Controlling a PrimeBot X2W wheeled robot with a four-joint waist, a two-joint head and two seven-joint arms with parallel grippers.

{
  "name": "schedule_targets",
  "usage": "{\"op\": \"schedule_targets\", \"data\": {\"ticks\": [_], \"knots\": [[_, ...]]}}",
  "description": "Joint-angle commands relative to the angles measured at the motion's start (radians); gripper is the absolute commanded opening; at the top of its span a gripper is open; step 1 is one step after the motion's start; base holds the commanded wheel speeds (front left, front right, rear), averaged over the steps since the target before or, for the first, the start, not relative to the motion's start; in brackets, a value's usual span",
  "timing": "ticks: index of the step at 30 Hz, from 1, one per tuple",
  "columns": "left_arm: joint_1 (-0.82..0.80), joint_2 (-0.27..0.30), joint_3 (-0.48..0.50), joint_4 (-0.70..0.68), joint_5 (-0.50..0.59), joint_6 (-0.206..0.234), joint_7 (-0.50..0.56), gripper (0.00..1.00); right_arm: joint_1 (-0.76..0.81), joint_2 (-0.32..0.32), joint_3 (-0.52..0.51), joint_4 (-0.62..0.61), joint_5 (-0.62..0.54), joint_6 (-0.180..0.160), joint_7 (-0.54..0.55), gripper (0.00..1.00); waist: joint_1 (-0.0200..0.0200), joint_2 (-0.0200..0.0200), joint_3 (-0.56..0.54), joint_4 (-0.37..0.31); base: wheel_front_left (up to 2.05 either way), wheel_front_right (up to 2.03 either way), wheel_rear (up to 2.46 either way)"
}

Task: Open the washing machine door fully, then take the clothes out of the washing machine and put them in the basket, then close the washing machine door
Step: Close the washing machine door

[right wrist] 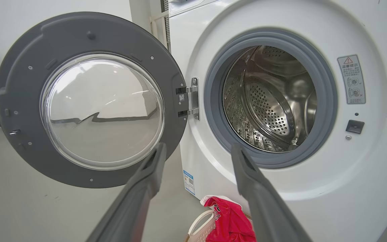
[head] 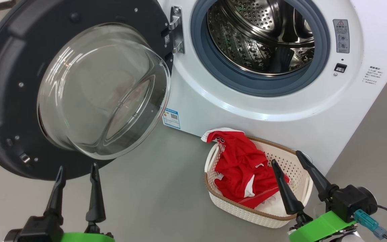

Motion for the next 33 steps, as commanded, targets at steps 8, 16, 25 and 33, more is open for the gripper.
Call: {"op": "schedule_targets", "data": {"ticks": [8, 16, 25, 33], "knots": [[-0.011, 0.029, 0.031, -0.016, 0.020, 0.020, -0.006, 0.00, -0.029, -0.013, 0.031, -0.021, 0.000, 0.006, -0.006, 1.00, 0.0000, -0.0001, 0.004, -0.006, 0.00, 0.00, 0.00], [-0.082, 0.057, 0.074, -0.032, 0.039, 0.052, -0.032, 0.00, -0.028, -0.014, 0.025, -0.018, -0.001, 0.006, -0.006, 1.00, 0.0000, -0.0001, 0.009, -0.015, 0.00, 0.00, 0.00], [-0.280, 0.150, 0.175, -0.015, 0.031, 0.081, -0.036, 0.00, -0.033, -0.017, 0.024, -0.011, -0.006, 0.006, -0.006, 1.00, 0.0000, -0.0001, 0.017, -0.027, 0.00, 0.00, 0.00], [-0.508, 0.210, 0.265, 0.145, -0.029, 0.084, -0.044, 0.00, -0.038, -0.021, 0.022, 0.002, -0.011, 0.006, -0.006, 1.00, 0.0000, -0.0001, 0.020, -0.039, 0.00, 0.00, 0.00]]}}
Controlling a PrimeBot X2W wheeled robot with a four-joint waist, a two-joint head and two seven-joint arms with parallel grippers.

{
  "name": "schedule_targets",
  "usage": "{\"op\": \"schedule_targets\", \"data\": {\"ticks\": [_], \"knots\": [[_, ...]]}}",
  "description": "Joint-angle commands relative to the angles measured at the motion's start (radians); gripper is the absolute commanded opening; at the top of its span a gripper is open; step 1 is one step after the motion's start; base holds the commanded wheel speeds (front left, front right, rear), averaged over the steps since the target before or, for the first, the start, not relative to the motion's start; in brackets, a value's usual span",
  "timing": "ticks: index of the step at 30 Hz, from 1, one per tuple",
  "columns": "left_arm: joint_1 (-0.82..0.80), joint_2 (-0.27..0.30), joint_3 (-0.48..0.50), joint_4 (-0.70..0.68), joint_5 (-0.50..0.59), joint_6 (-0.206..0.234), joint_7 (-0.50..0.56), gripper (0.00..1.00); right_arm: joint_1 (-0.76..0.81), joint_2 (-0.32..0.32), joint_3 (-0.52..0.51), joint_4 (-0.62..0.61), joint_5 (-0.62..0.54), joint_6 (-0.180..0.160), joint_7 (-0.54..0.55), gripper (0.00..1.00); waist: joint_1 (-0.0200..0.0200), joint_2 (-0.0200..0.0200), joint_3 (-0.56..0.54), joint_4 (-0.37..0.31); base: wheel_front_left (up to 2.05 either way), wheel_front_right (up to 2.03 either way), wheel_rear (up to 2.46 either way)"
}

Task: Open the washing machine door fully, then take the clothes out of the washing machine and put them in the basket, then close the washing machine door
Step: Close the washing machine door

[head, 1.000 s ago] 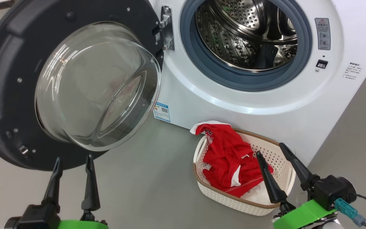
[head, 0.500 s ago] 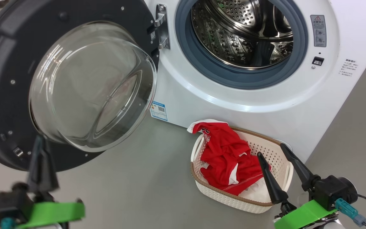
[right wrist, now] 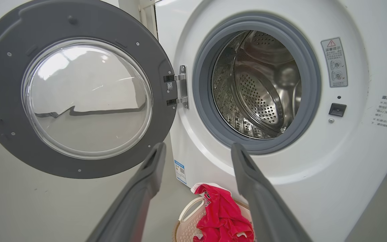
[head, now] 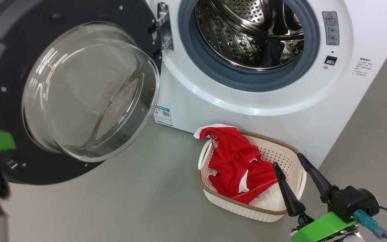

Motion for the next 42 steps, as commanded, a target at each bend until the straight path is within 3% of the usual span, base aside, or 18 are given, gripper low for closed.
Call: {"op": "schedule_targets", "data": {"ticks": [1, 5, 11, 21, 30, 42], "knots": [[-0.093, 0.060, 0.066, 0.051, -0.034, -0.009, -0.008, 0.00, -0.039, -0.009, 0.021, -0.019, -0.004, 0.006, -0.006, 1.00, 0.0000, 0.0000, 0.000, -0.004, 0.00, 0.00, 0.00], [-0.197, 0.092, 0.132, 0.233, -0.103, -0.042, -0.011, 0.00, -0.042, -0.010, 0.024, -0.015, -0.007, 0.006, -0.006, 1.00, 0.0000, 0.0000, 0.002, -0.015, 0.00, 0.00, 0.00], [-0.325, 0.094, 0.199, 0.469, -0.226, -0.099, 0.000, 0.00, -0.036, -0.014, 0.021, -0.009, -0.009, 0.006, -0.006, 1.00, 0.0000, 0.0000, -0.002, -0.022, 0.00, 0.00, 0.00], [-0.495, 0.110, 0.317, 0.790, -0.441, -0.151, 0.192, 0.00, -0.037, -0.019, 0.028, -0.005, -0.008, 0.006, -0.006, 1.00, 0.0000, 0.0000, -0.002, -0.042, 0.00, 0.00, 0.00], [-0.539, 0.118, 0.361, 0.914, -0.550, -0.201, 0.386, 0.00, -0.029, -0.014, 0.029, -0.004, -0.005, 0.006, -0.006, 1.00, 0.0000, 0.0000, 0.001, -0.050, 0.00, 0.00, 0.00], [-0.511, 0.133, 0.312, 0.945, -0.562, -0.277, 0.569, 0.00, -0.018, -0.012, 0.029, -0.003, -0.006, 0.006, -0.006, 1.00, 0.0000, 0.0000, -0.012, -0.044, 0.00, 0.00, 0.00]]}}
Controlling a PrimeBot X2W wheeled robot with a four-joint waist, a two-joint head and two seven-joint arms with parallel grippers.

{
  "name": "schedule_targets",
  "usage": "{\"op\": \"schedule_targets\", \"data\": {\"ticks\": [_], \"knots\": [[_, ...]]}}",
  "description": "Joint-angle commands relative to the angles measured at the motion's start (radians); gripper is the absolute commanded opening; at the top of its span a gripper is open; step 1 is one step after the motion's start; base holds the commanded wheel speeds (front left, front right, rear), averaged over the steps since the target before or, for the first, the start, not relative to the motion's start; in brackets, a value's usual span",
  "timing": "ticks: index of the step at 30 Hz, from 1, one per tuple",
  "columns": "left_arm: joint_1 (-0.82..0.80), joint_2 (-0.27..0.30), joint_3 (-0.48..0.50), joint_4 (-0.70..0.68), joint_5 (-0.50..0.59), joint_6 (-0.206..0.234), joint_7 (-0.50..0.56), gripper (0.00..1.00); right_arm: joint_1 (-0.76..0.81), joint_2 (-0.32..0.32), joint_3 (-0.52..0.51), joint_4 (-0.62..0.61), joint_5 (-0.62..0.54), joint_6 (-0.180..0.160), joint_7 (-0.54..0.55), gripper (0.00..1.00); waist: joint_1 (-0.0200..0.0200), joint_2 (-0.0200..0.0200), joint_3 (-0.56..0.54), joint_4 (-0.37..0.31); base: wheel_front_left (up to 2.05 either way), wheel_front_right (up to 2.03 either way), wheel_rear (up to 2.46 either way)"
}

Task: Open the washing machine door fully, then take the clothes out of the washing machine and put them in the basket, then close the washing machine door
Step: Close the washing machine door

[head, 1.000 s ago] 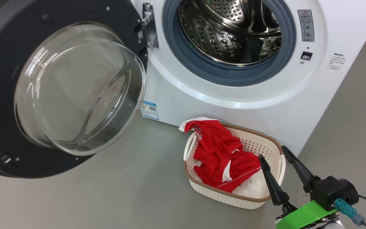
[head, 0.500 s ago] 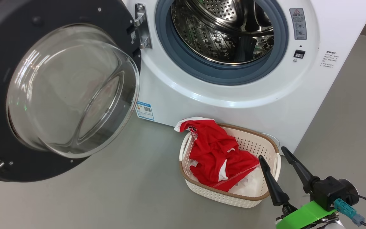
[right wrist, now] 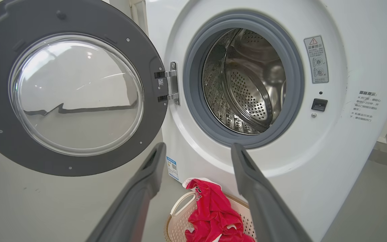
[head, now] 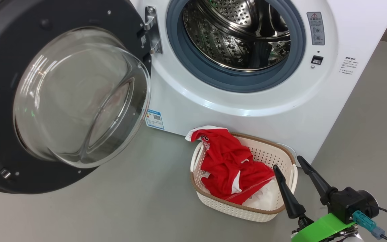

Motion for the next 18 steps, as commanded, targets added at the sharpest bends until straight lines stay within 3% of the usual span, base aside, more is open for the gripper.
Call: {"op": "schedule_targets", "data": {"ticks": [1, 18], "knots": [[0.010, 0.034, -0.009, -0.016, -0.012, -0.018, 0.048, 0.00, -0.018, -0.004, 0.026, -0.023, -0.004, 0.006, -0.006, 1.00, 0.0000, 0.0000, -0.002, 0.003, 0.00, 0.00, 0.00], [0.074, 0.032, -0.038, -0.098, -0.076, -0.068, 0.241, 0.00, -0.021, 0.002, 0.030, -0.030, -0.004, 0.006, -0.006, 1.00, 0.0000, 0.0000, 0.007, 0.014, 0.00, 0.00, 0.00]]}}
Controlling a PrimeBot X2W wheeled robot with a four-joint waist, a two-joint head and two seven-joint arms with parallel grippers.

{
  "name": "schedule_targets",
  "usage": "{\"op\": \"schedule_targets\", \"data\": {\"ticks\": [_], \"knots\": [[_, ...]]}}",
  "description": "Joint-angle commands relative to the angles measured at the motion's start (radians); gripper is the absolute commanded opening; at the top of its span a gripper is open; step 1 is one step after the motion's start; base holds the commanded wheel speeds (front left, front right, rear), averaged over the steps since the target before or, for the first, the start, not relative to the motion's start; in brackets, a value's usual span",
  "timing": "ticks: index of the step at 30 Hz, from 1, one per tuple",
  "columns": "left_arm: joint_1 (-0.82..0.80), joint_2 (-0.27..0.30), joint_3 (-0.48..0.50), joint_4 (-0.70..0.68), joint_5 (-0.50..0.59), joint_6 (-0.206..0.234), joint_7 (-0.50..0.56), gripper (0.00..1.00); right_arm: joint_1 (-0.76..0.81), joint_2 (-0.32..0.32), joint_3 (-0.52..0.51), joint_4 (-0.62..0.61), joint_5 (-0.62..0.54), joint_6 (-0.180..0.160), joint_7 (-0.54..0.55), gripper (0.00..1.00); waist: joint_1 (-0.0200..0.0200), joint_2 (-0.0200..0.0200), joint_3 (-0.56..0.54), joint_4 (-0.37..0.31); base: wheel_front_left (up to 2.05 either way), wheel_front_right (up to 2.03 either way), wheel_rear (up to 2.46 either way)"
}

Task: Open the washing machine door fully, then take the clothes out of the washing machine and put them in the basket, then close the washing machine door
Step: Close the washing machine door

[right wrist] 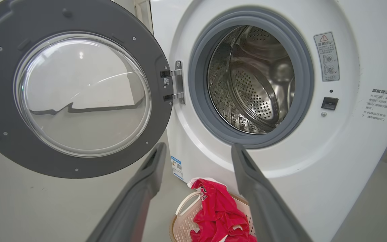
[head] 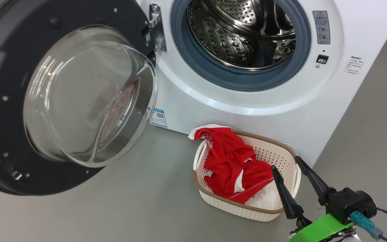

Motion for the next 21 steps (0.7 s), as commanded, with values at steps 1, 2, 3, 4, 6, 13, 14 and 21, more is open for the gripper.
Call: {"op": "schedule_targets", "data": {"ticks": [1, 2, 3, 4, 6, 13, 14, 21], "knots": [[0.033, 0.011, -0.012, -0.019, -0.009, -0.011, 0.030, 0.00, -0.022, -0.003, 0.025, -0.026, -0.003, 0.006, -0.006, 1.00, 0.0000, -0.0001, 0.000, -0.001, 0.00, 0.00, 0.00], [0.041, 0.012, -0.012, -0.030, -0.014, -0.012, 0.037, 0.00, -0.022, -0.003, 0.026, -0.025, -0.003, 0.006, -0.006, 1.00, 0.0000, -0.0001, 0.000, -0.001, 0.00, 0.00, 0.00], [0.048, 0.011, -0.011, -0.042, -0.020, -0.013, 0.044, 0.00, -0.022, -0.002, 0.027, -0.024, -0.004, 0.006, -0.006, 1.00, 0.0000, -0.0001, 0.000, -0.001, 0.00, 0.00, 0.00], [0.056, 0.010, -0.011, -0.055, -0.026, -0.014, 0.050, 0.00, -0.022, -0.002, 0.027, -0.023, -0.004, 0.006, -0.006, 1.00, 0.0000, -0.0001, 0.000, -0.001, 0.00, 0.00, 0.00], [0.073, 0.005, -0.011, -0.080, -0.041, -0.015, 0.069, 0.00, -0.022, -0.001, 0.027, -0.021, -0.003, 0.006, -0.006, 1.00, 0.0000, -0.0001, -0.001, -0.001, 0.00, 0.00, 0.00], [0.141, -0.025, -0.004, -0.172, -0.099, -0.017, 0.128, 0.00, -0.024, 0.005, 0.025, -0.017, -0.002, 0.006, -0.006, 1.00, 0.0000, -0.0001, -0.004, -0.004, 0.00, 0.00, 0.00], [0.151, -0.030, 0.003, -0.185, -0.109, -0.017, 0.127, 0.00, -0.024, 0.006, 0.025, -0.016, -0.003, 0.006, -0.006, 1.00, 0.0000, -0.0001, -0.005, -0.005, 0.00, 0.00, 0.00], [0.220, -0.075, 0.027, -0.285, -0.178, -0.017, 0.182, 0.00, -0.015, 0.013, 0.025, -0.018, -0.003, 0.006, -0.006, 1.00, 0.0000, -0.0001, -0.008, -0.006, 0.00, 0.00, 0.00]]}}
